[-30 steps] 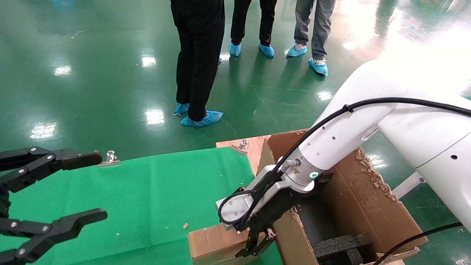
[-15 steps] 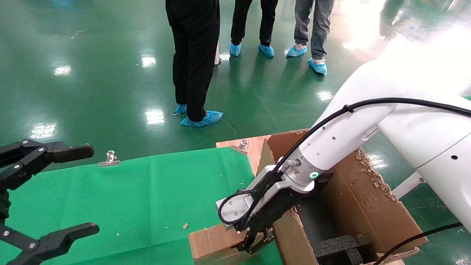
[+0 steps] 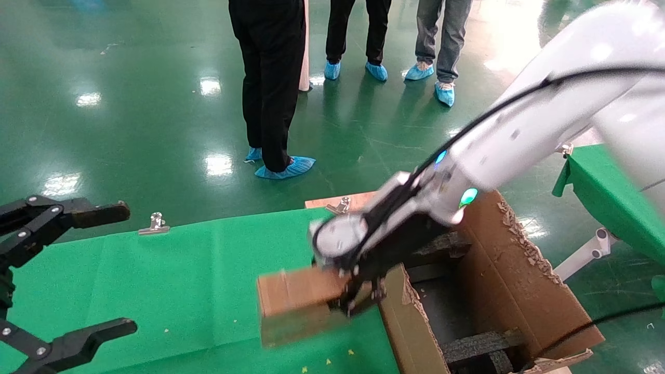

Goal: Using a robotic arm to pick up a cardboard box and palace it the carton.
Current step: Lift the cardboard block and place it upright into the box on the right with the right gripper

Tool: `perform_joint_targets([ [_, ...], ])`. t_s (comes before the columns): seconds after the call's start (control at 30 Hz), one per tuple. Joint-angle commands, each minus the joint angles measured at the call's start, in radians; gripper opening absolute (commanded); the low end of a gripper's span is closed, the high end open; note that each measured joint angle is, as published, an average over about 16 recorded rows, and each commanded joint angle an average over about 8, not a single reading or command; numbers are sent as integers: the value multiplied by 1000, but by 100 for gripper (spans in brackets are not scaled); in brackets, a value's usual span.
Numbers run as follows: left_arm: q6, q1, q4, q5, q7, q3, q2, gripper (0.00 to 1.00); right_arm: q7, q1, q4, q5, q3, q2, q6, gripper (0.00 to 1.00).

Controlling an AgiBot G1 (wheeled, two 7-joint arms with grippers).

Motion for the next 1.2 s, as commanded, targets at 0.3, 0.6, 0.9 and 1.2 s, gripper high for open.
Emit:
perform_joint_targets([
  [0.3, 0, 0, 0, 0, 0, 0, 0, 100, -17, 212, -60, 105, -57, 53, -8, 0],
  [0.6, 0, 0, 0, 0, 0, 1, 0, 100, -55, 328, -101, 161, -166, 109, -8, 0],
  [0.9, 0, 0, 0, -1, 0, 1, 0, 100, -76, 458, -106, 166, -328, 235, -15, 0],
  [1.2, 0, 0, 0, -1, 1, 1, 0, 100, -96, 631, -126, 133, -516, 360, -15, 0],
])
